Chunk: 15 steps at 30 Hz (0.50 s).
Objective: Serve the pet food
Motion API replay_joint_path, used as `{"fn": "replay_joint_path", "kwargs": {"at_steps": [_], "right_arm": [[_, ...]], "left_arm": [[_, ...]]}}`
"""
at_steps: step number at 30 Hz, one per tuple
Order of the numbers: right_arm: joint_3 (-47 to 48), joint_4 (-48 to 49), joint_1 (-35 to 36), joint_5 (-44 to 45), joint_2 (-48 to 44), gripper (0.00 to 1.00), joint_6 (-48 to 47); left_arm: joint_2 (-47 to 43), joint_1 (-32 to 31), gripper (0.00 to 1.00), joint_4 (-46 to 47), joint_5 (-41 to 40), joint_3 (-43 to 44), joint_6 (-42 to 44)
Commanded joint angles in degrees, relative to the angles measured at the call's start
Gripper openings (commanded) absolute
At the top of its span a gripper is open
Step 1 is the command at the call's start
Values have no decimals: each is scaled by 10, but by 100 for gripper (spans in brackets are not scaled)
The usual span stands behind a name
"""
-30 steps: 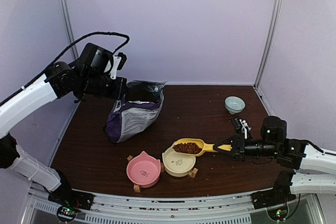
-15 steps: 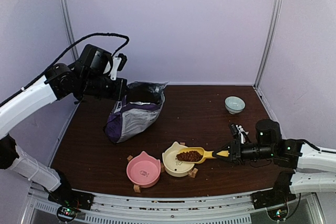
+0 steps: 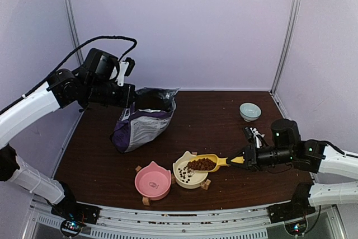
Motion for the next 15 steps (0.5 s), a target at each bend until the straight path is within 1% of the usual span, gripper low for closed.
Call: {"fn": "replay_joint_path", "kwargs": {"at_steps": [1,15], "right_arm": [[30,-21,2,12,3,12,-21],[60,-68,3,24,6,13,-44]], "left_arm": [[-19,6,0,14,2,-7,-1],[-28,10,0,14,4,-16,-1]]}}
